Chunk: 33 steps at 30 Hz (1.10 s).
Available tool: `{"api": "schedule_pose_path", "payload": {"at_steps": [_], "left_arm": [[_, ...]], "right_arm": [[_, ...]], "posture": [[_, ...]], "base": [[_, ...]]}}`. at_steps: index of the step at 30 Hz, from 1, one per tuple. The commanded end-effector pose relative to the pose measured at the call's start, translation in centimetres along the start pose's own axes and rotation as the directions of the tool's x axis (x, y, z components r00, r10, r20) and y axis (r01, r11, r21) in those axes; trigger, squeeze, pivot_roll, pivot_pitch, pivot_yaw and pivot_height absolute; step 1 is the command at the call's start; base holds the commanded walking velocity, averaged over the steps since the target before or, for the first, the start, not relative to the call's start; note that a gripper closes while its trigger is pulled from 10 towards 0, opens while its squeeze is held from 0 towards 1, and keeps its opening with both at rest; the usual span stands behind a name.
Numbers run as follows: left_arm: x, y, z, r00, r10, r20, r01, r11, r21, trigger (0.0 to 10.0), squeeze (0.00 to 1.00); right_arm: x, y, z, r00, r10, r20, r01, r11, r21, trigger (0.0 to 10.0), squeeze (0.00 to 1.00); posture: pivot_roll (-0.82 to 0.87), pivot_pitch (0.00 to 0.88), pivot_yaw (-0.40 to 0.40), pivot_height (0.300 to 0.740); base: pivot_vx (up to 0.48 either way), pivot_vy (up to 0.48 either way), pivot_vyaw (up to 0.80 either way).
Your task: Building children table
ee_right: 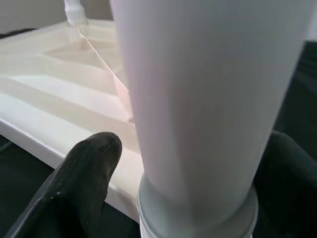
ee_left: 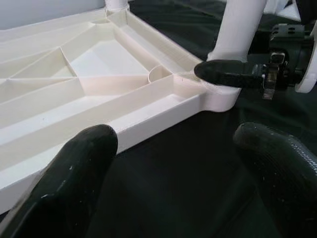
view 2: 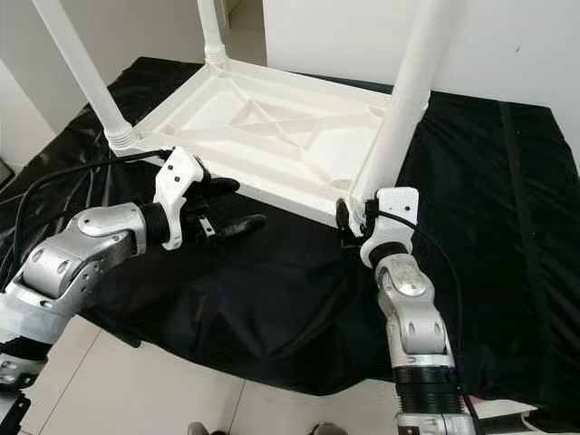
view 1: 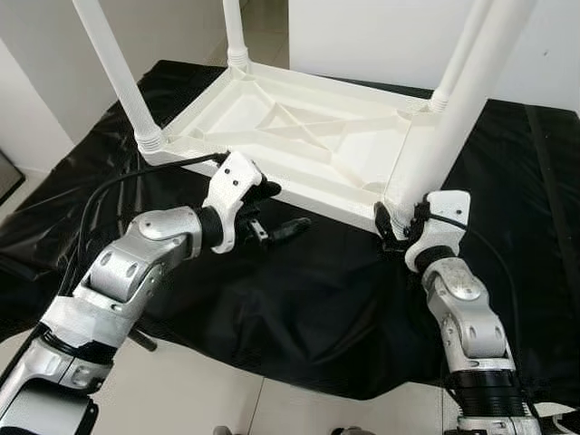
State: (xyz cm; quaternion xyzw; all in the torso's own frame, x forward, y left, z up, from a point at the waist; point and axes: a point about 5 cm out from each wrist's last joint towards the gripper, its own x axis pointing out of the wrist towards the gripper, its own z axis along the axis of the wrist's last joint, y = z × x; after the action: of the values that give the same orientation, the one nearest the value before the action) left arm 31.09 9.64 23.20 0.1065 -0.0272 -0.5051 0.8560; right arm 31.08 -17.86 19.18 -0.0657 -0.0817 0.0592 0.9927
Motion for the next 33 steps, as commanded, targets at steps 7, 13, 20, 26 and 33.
{"api": "schedule_pose_path", "payload": {"at_steps": [7, 13, 20, 26, 33], "left_arm": [[0.4, -0.8, 1.7, 0.990, -0.119, 0.071, 0.121, 0.993, -0.018, 10.0, 0.00], [1.0, -0.8, 1.8, 0.991, -0.102, 0.087, 0.104, 0.994, -0.018, 10.0, 0.00], [0.8, -0.6, 1.7, 0.993, -0.086, 0.078, 0.088, 0.996, -0.019, 10.0, 0.00], [0.7, -0.6, 1.5, 0.994, -0.077, 0.072, 0.079, 0.997, -0.019, 10.0, 0.00], [0.6, -0.6, 1.5, 0.995, -0.072, 0.072, 0.074, 0.997, -0.020, 10.0, 0.00]], "right_arm": [[0.5, -0.9, 1.7, 0.997, 0.056, 0.047, -0.051, 0.993, -0.107, 10.0, 0.00], [1.2, -1.9, 1.5, 0.999, 0.037, 0.012, -0.035, 0.990, -0.139, 10.0, 0.00], [1.3, -2.1, 0.8, 0.999, 0.019, -0.028, -0.022, 0.993, -0.112, 5.8, 0.00], [1.5, -2.0, 1.2, 0.999, 0.041, 0.001, -0.040, 0.992, -0.120, 4.0, 0.00], [1.9, -1.6, 2.1, 0.994, 0.104, 0.044, -0.098, 0.988, -0.117, 10.0, 0.00]], "posture": [[-0.12, 0.131, 0.072, 0.740], [-0.13, 0.124, 0.066, 0.740], [-0.13, 0.116, 0.068, 0.740], [-0.13, 0.110, 0.071, 0.740], [-0.13, 0.105, 0.071, 0.740]], "base": [[0.000, 0.000, 0.00], [0.000, 0.000, 0.00], [0.000, 0.000, 0.00], [0.000, 0.000, 0.00], [0.000, 0.000, 0.00]]}}
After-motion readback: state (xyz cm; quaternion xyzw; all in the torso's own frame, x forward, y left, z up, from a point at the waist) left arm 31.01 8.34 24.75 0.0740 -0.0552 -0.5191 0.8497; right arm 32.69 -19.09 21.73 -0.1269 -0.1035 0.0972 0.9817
